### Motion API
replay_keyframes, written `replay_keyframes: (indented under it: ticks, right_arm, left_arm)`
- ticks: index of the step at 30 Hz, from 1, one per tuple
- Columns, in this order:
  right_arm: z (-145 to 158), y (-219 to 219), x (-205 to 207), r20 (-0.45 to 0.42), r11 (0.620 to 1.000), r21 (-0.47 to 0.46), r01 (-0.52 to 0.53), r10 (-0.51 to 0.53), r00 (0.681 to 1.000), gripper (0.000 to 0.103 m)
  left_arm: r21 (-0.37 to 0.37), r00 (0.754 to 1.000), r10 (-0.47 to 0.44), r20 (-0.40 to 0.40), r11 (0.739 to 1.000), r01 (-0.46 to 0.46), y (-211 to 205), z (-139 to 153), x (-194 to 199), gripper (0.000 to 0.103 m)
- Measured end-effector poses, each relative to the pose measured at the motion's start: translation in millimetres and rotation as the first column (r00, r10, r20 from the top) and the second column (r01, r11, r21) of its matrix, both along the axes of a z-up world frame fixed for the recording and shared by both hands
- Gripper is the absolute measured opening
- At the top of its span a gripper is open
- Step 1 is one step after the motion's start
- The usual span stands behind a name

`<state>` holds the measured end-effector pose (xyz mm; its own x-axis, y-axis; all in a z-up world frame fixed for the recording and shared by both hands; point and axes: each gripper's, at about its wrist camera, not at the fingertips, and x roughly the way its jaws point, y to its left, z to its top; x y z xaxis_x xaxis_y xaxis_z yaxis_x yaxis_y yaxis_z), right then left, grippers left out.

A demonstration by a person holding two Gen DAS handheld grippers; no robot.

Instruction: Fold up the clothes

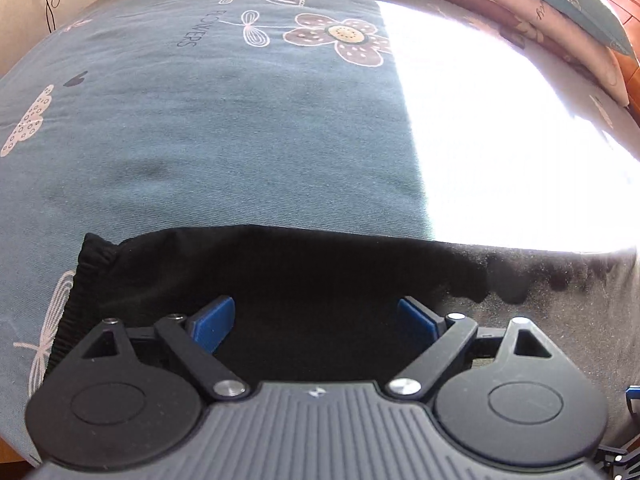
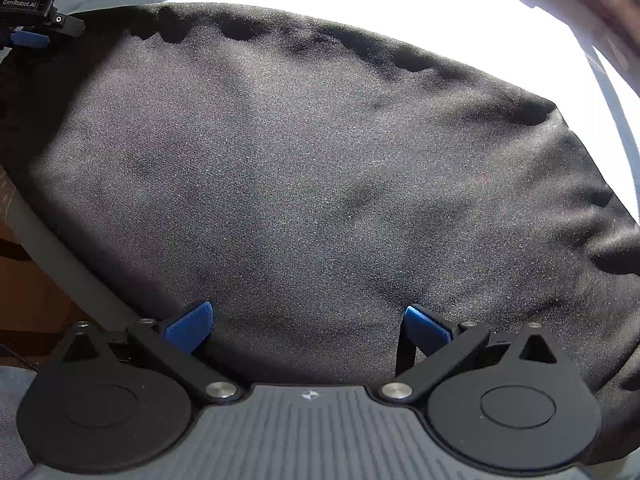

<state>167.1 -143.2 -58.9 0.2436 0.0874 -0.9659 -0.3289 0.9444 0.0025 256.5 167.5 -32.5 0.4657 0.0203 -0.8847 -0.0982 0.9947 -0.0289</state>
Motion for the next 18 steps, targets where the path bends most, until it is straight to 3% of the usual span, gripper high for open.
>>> replay_keyframes:
  ticks: [2,3,5,7,11,13,16,18]
  right_arm:
    - [0,1,1,-0.009,1.000,0.001,-0.011,0.011,1.000,0.103]
    - [1,1,3,-0.022,1.000,0.001,-0.014,0.014,1.000,0.103]
    - [12,-8,7,-0.004,1.000,0.016,0.021,-0.020,1.000,0.103]
    - [25,-21,11,0.041,0.998,0.026,0.065,-0.066,0.997,0.103]
    - [37,-79,23,0.136,0.977,-0.068,0.202,-0.191,0.972,0.103]
    - [36,-117,31,0.168,0.952,-0.129,0.279,-0.256,0.952,0.103]
    - [26,-186,21,0.189,0.880,-0.198,0.432,-0.398,0.898,0.103]
    - [19,-226,11,0.169,0.831,-0.173,0.528,-0.503,0.848,0.103]
  left_arm:
    - [0.138,0.998,0.061,-0.019,0.989,-0.058,2,-10,3,0.091]
    - [0.150,0.996,0.091,-0.024,0.985,-0.086,7,-13,4,0.092]
    - [0.097,0.989,0.142,-0.030,0.986,-0.139,17,-8,6,0.087]
    - [0.100,0.994,0.110,-0.024,0.989,-0.107,12,2,7,0.087]
    - [0.137,1.000,-0.006,-0.009,0.990,0.007,-11,12,11,0.087]
    - [0.168,0.999,-0.033,-0.018,0.985,0.036,-20,6,15,0.087]
    - [0.194,0.999,0.000,-0.045,0.981,0.009,-21,-7,23,0.087]
    - [0.190,0.998,0.025,-0.055,0.982,-0.014,-20,-9,26,0.087]
